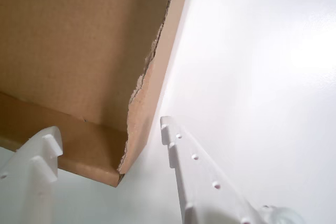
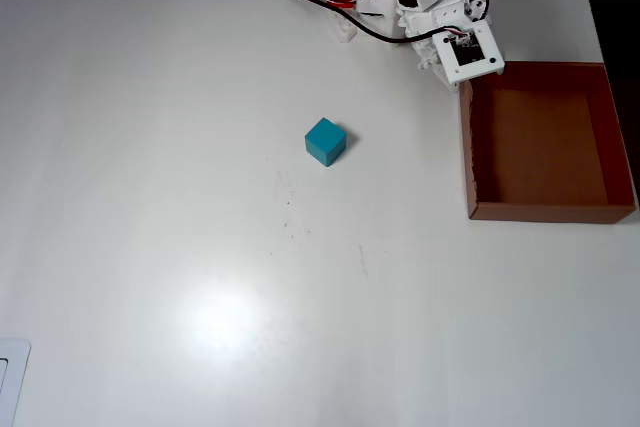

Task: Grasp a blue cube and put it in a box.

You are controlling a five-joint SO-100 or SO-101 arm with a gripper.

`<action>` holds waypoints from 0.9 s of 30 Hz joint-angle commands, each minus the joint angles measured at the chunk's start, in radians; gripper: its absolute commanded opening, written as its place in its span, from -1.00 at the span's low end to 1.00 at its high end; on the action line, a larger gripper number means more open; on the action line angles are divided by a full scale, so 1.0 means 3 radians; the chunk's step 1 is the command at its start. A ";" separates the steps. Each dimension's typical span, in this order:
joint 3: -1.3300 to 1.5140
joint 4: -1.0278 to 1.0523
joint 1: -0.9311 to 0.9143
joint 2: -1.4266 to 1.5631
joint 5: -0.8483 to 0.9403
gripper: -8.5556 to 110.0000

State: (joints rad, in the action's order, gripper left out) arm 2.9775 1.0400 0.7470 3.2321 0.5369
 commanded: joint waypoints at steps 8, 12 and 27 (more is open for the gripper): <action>-0.0271 -0.0112 -0.0286 -0.0174 -0.0005 -0.41; -0.0741 -0.0082 -0.0419 -0.0501 -0.0005 -0.40; -0.2633 0.0649 -0.1447 -0.2301 0.0020 -0.34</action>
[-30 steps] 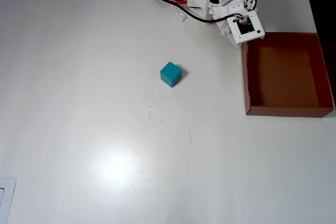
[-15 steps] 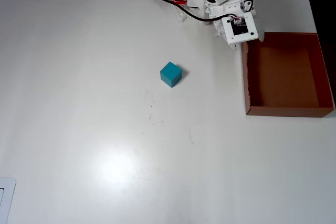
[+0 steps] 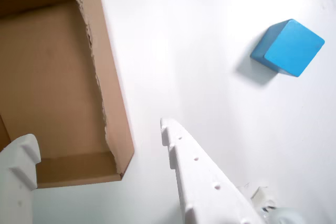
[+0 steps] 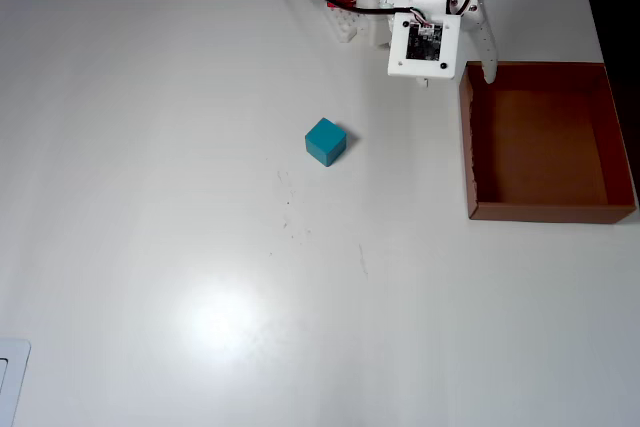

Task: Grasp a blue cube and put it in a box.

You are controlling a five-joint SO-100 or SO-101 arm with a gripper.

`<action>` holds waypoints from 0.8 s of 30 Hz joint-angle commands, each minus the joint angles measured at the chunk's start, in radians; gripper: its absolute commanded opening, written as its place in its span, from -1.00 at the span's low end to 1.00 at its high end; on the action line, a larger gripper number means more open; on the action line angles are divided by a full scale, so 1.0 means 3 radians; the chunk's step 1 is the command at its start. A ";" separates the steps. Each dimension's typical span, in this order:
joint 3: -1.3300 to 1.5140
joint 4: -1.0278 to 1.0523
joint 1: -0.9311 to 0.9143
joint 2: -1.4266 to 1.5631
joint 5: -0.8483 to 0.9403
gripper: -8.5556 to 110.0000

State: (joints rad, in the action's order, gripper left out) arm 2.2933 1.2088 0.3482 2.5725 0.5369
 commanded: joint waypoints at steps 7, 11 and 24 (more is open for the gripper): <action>-0.0777 0.0322 -0.0685 -0.0583 0.0036 -0.32; -0.0823 0.0322 -0.0977 -0.0736 0.0066 -0.31; -0.0793 0.0312 -0.1733 -0.1253 0.0491 -0.24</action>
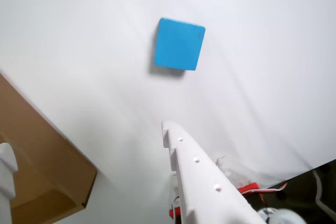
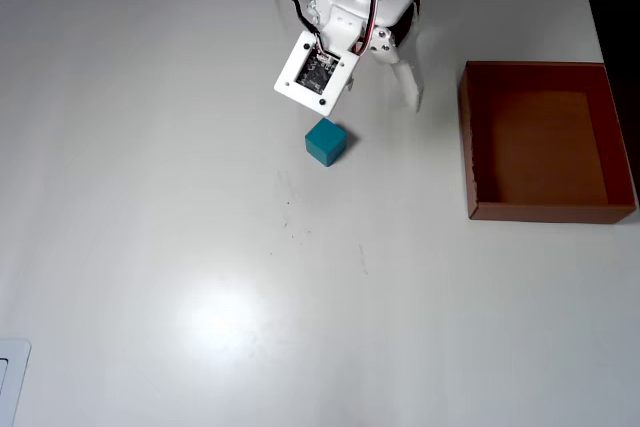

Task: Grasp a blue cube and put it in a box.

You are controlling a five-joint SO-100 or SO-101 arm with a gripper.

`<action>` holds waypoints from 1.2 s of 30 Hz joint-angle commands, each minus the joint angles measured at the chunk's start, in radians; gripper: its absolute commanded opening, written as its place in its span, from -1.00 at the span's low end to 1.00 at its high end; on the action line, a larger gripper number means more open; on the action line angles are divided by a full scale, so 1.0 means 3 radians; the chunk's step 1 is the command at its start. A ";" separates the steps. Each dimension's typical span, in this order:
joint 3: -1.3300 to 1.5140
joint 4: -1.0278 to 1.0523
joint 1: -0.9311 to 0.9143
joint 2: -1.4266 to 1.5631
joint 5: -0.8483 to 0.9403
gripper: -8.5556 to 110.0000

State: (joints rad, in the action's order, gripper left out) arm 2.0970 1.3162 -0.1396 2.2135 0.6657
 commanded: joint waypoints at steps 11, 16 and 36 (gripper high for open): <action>-0.0077 -0.0430 -0.0394 -0.0588 0.0077 -0.24; 0.0118 -0.0716 -0.0404 -0.0701 0.0118 -0.24; 0.0394 -0.1007 -0.0736 -0.1012 0.0332 -0.28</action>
State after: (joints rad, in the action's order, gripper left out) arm 2.2181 1.0370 -0.3590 1.9144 0.7563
